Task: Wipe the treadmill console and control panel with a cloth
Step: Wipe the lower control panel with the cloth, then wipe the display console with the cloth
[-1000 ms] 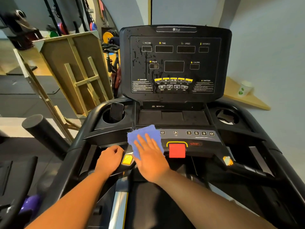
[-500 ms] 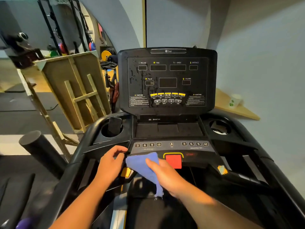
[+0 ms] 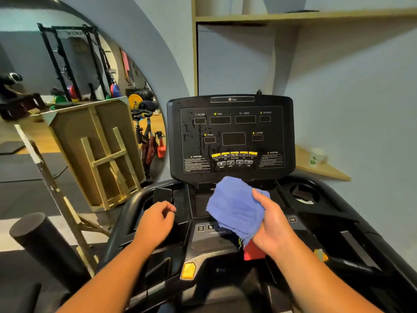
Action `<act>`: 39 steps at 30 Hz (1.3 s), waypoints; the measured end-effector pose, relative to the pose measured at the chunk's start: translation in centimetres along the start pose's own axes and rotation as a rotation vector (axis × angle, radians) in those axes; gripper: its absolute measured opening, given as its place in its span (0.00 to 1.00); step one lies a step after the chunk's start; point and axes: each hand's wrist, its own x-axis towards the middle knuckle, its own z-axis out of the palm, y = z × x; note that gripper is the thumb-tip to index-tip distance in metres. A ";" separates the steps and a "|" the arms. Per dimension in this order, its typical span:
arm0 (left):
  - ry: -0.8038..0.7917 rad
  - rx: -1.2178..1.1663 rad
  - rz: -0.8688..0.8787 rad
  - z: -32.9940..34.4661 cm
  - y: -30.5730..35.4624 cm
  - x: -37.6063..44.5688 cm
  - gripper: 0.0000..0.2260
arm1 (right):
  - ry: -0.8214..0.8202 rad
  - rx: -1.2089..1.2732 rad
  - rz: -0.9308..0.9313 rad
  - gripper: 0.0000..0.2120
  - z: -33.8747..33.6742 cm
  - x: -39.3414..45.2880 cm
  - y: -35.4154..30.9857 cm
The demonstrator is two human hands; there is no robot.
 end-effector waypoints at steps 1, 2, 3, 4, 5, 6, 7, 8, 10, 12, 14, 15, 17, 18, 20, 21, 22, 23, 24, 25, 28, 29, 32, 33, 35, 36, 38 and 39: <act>-0.014 0.030 0.001 0.0 0.0 1.0 0.08 | 0.010 0.003 -0.013 0.16 0.0 0.3 -0.4; -0.033 0.055 -0.007 0.2 -0.3 1.9 0.07 | 0.020 0.008 -0.022 0.17 0.1 0.6 -0.8; -0.053 0.075 -0.023 0.5 -0.5 2.7 0.06 | 0.027 0.010 -0.029 0.18 0.1 1.0 -1.3; -0.071 0.093 -0.038 0.8 -0.6 3.2 0.05 | 0.027 0.017 -0.035 0.18 0.2 1.2 -1.8; -0.084 0.112 -0.051 1.2 -0.8 3.6 0.06 | 0.029 0.014 -0.042 0.18 0.2 1.4 -2.2; -0.090 0.125 -0.062 1.7 -0.9 4.0 0.07 | 0.031 0.008 -0.045 0.18 0.4 1.8 -2.8; -0.093 0.136 -0.077 2.1 -1.0 4.3 0.07 | 0.044 -0.007 -0.053 0.18 0.4 2.3 -3.4; -0.095 0.140 -0.088 2.6 -1.0 4.7 0.08 | 0.049 -0.016 -0.060 0.18 0.5 2.8 -4.1; -0.094 0.129 -0.112 3.6 -1.0 5.0 0.10 | 0.049 -0.033 -0.084 0.17 0.6 4.1 -5.4; -0.100 0.152 -0.139 4.5 -1.1 4.8 0.11 | 0.081 -0.068 -0.104 0.17 0.7 5.2 -6.7; -0.099 0.216 -0.152 5.0 -1.2 4.6 0.13 | 0.128 -0.122 -0.113 0.18 0.7 6.5 -7.9; -0.097 0.242 -0.160 5.1 -1.3 4.7 0.14 | 0.156 -0.162 -0.111 0.19 0.7 7.2 -8.5; -0.106 0.254 -0.188 5.1 -1.2 5.1 0.16 | 0.249 -0.238 -0.126 0.20 1.1 8.5 -9.7; -0.118 0.254 -0.202 5.1 -1.1 5.4 0.17 | 0.290 -0.293 -0.160 0.20 1.4 9.2 -10.2; -0.172 0.293 -0.196 5.0 -1.0 5.9 0.19 | 0.305 -0.434 -0.275 0.21 2.3 10.7 -11.2; -0.203 0.330 -0.179 5.0 -0.9 6.2 0.19 | 0.294 -0.500 -0.335 0.23 2.9 11.5 -11.6; -0.233 0.359 -0.164 4.9 -0.8 6.3 0.19 | 0.290 -0.539 -0.380 0.23 3.6 12.3 -12.2; -0.256 0.370 -0.156 4.9 -0.8 6.5 0.19 | 0.299 -0.567 -0.418 0.22 4.4 13.2 -12.8; -0.269 0.361 -0.157 4.8 -0.8 6.6 0.18 | 0.312 -0.585 -0.454 0.21 5.1 14.3 -13.4; -0.272 0.353 -0.161 4.8 -0.9 6.6 0.18 | 0.334 -0.619 -0.495 0.20 6.1 15.3 -14.1; -0.252 0.383 -0.162 4.9 -0.9 6.3 0.18 | 0.297 -0.814 -0.776 0.15 9.8 18.2 -15.2; -0.245 0.397 -0.156 5.0 -0.9 6.3 0.18 | 0.240 -0.899 -0.907 0.13 10.8 19.5 -15.0; -0.239 0.413 -0.145 5.2 -1.1 6.4 0.19 | 0.037 -1.445 -1.180 0.21 13.3 25.2 -12.8; -0.237 0.410 -0.148 5.3 -1.3 6.5 0.19 | 0.032 -1.707 -1.186 0.25 13.6 27.0 -11.5; -0.227 0.409 -0.159 5.4 -1.5 6.7 0.19 | 0.107 -2.057 -1.208 0.31 13.7 29.7 -9.1; -0.220 0.410 -0.161 5.4 -1.6 6.7 0.19 | 0.138 -2.133 -1.227 0.32 13.5 30.0 -7.9; -0.210 0.400 -0.158 5.5 -1.8 6.8 0.19 | 0.071 -2.185 -1.301 0.33 12.3 29.8 -5.3; -0.209 0.389 -0.156 5.6 -1.9 6.9 0.19 | -0.016 -2.200 -1.350 0.33 11.3 29.6 -3.9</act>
